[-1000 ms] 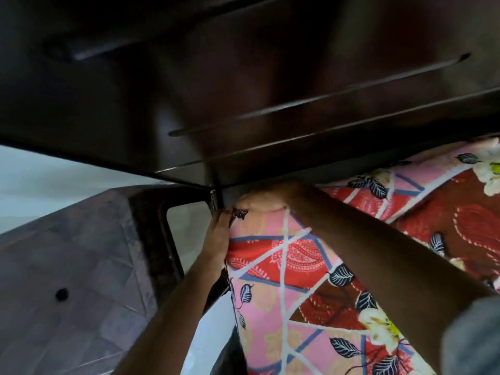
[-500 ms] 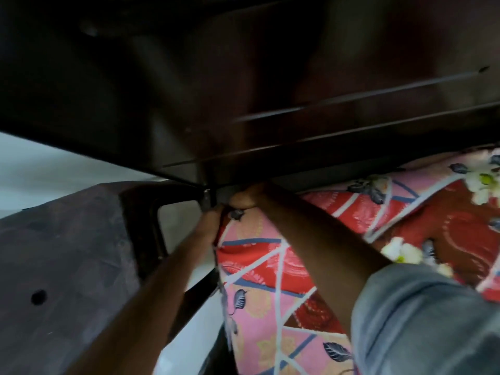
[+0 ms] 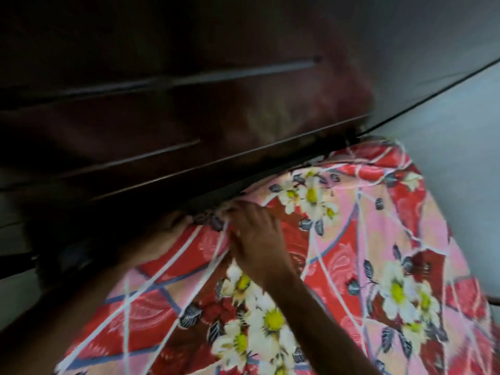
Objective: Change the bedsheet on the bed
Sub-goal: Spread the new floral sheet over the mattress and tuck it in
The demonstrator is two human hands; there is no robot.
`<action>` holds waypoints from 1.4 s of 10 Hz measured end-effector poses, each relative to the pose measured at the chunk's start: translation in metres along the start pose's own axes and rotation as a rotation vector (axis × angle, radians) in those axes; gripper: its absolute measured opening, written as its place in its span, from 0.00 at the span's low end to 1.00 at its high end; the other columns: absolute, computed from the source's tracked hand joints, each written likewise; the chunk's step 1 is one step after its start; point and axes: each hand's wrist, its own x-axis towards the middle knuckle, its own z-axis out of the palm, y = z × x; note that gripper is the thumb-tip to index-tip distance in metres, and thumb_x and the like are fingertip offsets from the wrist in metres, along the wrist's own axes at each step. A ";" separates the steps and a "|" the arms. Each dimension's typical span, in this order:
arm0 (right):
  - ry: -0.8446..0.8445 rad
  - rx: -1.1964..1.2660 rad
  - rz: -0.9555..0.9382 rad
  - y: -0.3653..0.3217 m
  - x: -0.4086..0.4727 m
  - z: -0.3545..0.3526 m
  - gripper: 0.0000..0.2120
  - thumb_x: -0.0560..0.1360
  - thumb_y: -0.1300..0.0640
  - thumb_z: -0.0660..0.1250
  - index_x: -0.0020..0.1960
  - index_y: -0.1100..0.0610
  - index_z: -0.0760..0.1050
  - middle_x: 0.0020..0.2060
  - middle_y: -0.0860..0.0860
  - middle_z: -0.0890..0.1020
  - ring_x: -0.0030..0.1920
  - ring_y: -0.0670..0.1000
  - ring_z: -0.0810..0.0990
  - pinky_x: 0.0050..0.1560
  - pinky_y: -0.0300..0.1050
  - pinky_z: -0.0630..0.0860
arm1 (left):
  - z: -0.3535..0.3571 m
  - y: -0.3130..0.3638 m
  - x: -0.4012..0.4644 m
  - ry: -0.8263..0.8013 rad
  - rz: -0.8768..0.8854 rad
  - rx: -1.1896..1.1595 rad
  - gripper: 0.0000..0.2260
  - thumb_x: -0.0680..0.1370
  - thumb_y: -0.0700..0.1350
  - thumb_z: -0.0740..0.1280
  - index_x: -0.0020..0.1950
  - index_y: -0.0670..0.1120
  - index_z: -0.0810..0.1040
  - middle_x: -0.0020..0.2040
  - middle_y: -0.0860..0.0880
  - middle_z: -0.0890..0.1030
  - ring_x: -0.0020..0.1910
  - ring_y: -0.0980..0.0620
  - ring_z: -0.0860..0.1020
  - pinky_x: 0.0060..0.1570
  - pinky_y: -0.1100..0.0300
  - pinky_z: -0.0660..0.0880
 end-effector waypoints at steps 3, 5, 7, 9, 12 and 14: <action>-0.036 -0.075 0.411 0.210 0.013 -0.018 0.31 0.77 0.32 0.46 0.78 0.38 0.54 0.80 0.47 0.53 0.78 0.63 0.52 0.72 0.72 0.53 | -0.028 0.326 0.004 -0.229 0.147 0.161 0.33 0.79 0.72 0.50 0.79 0.57 0.62 0.76 0.50 0.70 0.72 0.44 0.71 0.70 0.48 0.69; -0.064 -0.161 0.430 0.236 0.075 -0.024 0.27 0.78 0.31 0.49 0.72 0.38 0.65 0.75 0.46 0.65 0.74 0.68 0.56 0.72 0.71 0.49 | -0.020 0.319 0.004 -0.025 0.294 0.341 0.32 0.80 0.68 0.44 0.75 0.51 0.68 0.66 0.46 0.79 0.55 0.44 0.83 0.46 0.52 0.78; 0.430 0.161 0.478 0.248 0.036 -0.021 0.26 0.79 0.49 0.61 0.75 0.56 0.67 0.74 0.54 0.68 0.71 0.58 0.66 0.72 0.56 0.62 | -0.018 0.309 0.007 -0.022 0.403 0.248 0.30 0.82 0.65 0.45 0.79 0.52 0.62 0.74 0.47 0.72 0.62 0.43 0.79 0.48 0.47 0.80; 0.339 0.026 0.785 0.208 -0.088 0.034 0.30 0.84 0.43 0.49 0.82 0.53 0.49 0.81 0.50 0.51 0.81 0.51 0.47 0.79 0.59 0.50 | -0.022 0.318 0.007 -0.058 0.754 0.372 0.26 0.83 0.55 0.51 0.83 0.53 0.57 0.83 0.48 0.57 0.79 0.45 0.63 0.67 0.43 0.70; 0.210 -0.034 0.766 0.214 -0.092 0.040 0.31 0.83 0.42 0.40 0.82 0.52 0.41 0.81 0.52 0.43 0.80 0.53 0.40 0.78 0.62 0.46 | -0.020 0.335 0.008 -0.160 1.012 0.808 0.29 0.82 0.51 0.51 0.84 0.50 0.52 0.84 0.47 0.50 0.82 0.47 0.51 0.77 0.38 0.56; 0.136 -0.008 0.761 0.134 -0.109 0.044 0.35 0.82 0.37 0.45 0.82 0.56 0.44 0.81 0.57 0.45 0.80 0.60 0.42 0.77 0.65 0.45 | -0.023 0.344 -0.004 -0.218 0.931 0.956 0.30 0.82 0.52 0.50 0.84 0.51 0.48 0.84 0.46 0.50 0.82 0.44 0.50 0.77 0.35 0.51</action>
